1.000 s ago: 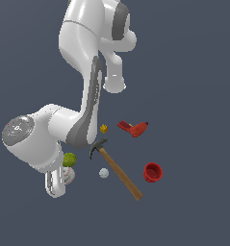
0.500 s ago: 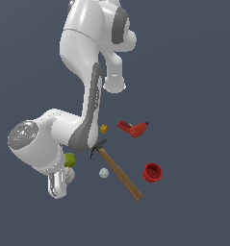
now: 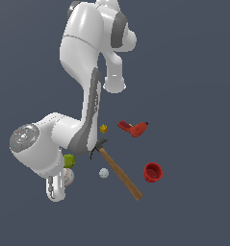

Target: Pick up a designated object from a clutter of objects.

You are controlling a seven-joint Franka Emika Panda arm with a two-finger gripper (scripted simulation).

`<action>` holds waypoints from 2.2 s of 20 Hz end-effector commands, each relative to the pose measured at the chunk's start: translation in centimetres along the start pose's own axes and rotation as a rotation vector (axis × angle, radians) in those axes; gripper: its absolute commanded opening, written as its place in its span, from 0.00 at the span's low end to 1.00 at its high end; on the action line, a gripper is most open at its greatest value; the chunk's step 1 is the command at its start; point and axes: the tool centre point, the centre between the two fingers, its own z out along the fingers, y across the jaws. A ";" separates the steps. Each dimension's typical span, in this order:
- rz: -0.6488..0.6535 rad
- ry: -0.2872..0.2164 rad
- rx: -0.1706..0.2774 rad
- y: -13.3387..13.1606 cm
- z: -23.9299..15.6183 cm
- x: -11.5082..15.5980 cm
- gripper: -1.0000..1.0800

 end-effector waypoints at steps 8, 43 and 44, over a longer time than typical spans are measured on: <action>-0.002 -0.022 -0.029 0.8 2.1 -0.9 0.00; 0.001 -0.013 -0.018 -3.7 -22.6 -13.2 0.00; 0.001 -0.013 -0.019 -3.9 -23.6 -13.7 0.00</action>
